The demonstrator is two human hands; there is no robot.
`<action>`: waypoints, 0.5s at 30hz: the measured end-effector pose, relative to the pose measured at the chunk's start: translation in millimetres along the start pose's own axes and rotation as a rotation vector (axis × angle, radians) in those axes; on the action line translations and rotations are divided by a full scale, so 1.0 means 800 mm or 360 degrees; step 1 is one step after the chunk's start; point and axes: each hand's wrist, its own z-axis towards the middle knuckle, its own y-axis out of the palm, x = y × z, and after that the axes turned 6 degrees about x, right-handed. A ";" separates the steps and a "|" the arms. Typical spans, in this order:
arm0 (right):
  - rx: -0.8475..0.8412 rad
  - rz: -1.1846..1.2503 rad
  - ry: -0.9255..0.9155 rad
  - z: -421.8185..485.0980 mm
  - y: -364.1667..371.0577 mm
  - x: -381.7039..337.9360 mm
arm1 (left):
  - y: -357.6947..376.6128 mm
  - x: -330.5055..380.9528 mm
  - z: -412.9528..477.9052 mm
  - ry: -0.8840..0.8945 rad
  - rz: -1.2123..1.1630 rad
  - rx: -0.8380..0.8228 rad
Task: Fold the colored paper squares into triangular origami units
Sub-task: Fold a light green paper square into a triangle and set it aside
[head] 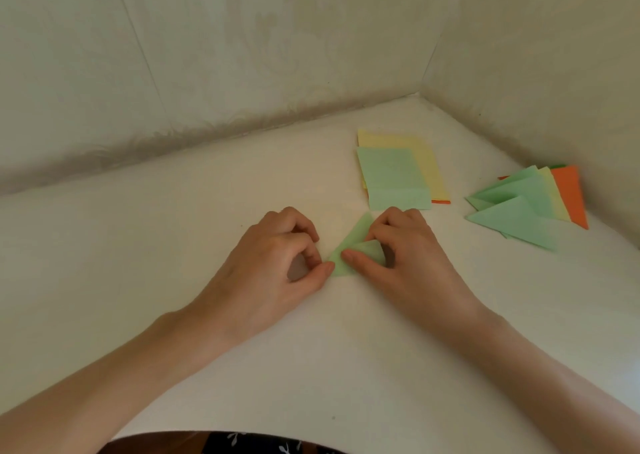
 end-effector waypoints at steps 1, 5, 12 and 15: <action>0.0041 -0.0040 -0.0049 -0.001 0.002 0.000 | 0.001 0.000 0.000 0.0000 0.0028 -0.0001; 0.0174 -0.0179 -0.0182 -0.003 0.009 0.005 | 0.003 0.002 -0.001 0.0025 0.0137 0.0010; 0.0209 -0.0222 -0.0204 -0.002 0.013 0.011 | 0.002 0.001 -0.001 0.0102 0.0277 0.0002; 0.0133 -0.0277 -0.0127 -0.001 0.012 0.016 | -0.003 -0.002 0.000 0.0152 0.0213 -0.0069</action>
